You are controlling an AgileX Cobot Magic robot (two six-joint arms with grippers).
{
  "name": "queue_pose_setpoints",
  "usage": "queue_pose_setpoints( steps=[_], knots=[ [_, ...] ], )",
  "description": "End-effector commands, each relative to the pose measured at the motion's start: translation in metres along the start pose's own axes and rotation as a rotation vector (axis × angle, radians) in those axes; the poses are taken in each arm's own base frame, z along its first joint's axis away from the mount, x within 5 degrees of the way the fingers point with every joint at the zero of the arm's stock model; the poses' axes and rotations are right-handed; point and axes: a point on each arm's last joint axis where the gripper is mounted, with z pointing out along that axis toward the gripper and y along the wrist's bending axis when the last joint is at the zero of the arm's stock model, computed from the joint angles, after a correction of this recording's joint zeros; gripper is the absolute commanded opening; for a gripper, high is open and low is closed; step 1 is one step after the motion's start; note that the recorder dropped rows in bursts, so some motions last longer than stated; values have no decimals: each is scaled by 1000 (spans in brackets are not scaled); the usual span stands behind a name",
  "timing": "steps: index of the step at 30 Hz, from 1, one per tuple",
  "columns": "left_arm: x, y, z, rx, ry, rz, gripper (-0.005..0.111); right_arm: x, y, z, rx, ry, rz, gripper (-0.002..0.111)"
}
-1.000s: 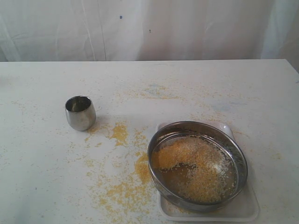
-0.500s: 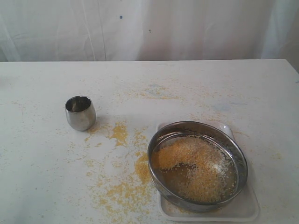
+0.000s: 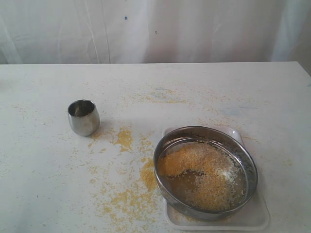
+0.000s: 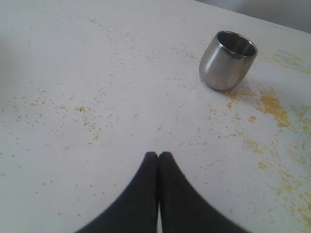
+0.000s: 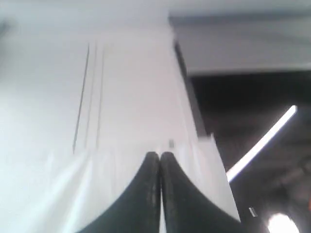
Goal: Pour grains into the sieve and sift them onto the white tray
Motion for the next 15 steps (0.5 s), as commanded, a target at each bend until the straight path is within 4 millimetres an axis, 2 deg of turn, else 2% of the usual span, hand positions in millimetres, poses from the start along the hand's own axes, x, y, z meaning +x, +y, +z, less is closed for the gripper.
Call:
queue_pose_setpoints(
  steps=[1,2,5,11,15],
  knots=[
    [1,0,0,0,3,-8,0,80,15,-7,-229,680,-215,0],
    [1,0,0,0,3,-8,0,100,16,-11,-244,761,-213,0],
    [1,0,0,0,3,-8,0,129,16,-9,-208,772,-201,0],
    [1,0,0,0,3,-8,0,166,15,-5,-70,951,3,0],
    [1,0,0,0,3,-8,0,197,17,-1,-45,1108,16,0]
  ],
)
